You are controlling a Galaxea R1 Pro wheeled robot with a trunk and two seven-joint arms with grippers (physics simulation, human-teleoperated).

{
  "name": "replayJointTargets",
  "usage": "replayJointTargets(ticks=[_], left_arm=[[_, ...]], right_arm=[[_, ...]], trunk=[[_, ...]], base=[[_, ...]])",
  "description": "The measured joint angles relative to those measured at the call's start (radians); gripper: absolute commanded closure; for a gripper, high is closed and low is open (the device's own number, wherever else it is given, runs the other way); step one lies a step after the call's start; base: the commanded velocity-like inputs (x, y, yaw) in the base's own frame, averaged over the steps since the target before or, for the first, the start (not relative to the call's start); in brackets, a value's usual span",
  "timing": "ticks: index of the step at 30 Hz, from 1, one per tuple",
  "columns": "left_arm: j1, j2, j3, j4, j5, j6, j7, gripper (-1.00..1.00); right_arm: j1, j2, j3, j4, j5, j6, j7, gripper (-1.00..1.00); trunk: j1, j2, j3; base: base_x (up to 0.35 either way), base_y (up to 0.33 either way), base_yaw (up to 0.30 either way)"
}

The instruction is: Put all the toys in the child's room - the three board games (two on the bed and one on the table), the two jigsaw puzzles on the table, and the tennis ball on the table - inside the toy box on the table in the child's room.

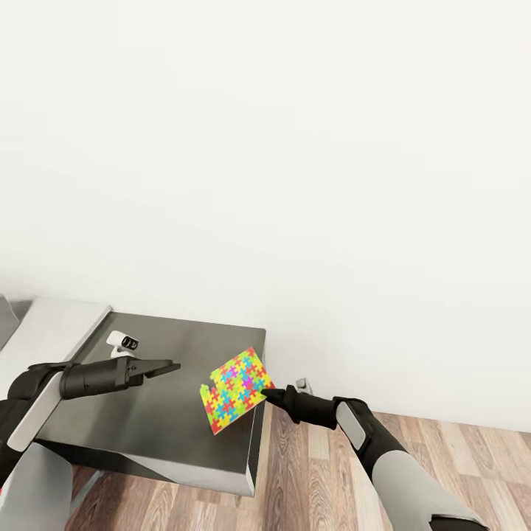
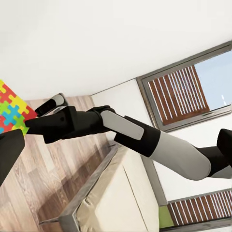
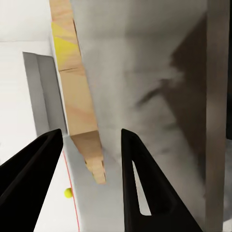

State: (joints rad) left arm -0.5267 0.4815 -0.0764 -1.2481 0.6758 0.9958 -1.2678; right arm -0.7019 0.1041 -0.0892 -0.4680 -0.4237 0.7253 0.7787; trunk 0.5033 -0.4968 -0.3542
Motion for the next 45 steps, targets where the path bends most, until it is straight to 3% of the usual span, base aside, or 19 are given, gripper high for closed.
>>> replayJointTargets(ticks=[7, 14, 38, 45], left_arm=[[-0.001, 0.000, 0.000, 0.002, 0.000, 0.000, 0.000, -1.00], [-0.001, -0.001, 0.000, 0.002, -0.002, 0.000, 0.017, -1.00], [-0.002, 0.002, 0.000, 0.001, -0.003, 0.004, 0.032, -1.00], [-0.001, 0.005, 0.000, 0.001, -0.003, 0.004, 0.032, -1.00]], right_arm=[[0.004, -0.007, -0.001, -0.001, -0.001, -0.001, 0.007, 1.00], [0.010, -0.016, 0.000, -0.015, -0.011, -0.046, 0.104, 1.00], [0.009, -0.037, -0.002, -0.017, -0.011, -0.047, 0.117, 1.00], [0.010, -0.057, -0.001, -0.028, -0.012, -0.051, 0.135, 1.00]], trunk=[[-0.027, 0.049, 0.022], [-0.054, 0.098, 0.044], [-0.054, 0.099, 0.050], [-0.054, 0.099, 0.050]], base=[[0.000, 0.000, 0.000], [0.000, 0.000, 0.000], [0.000, 0.000, 0.000], [0.000, 0.000, 0.000]])
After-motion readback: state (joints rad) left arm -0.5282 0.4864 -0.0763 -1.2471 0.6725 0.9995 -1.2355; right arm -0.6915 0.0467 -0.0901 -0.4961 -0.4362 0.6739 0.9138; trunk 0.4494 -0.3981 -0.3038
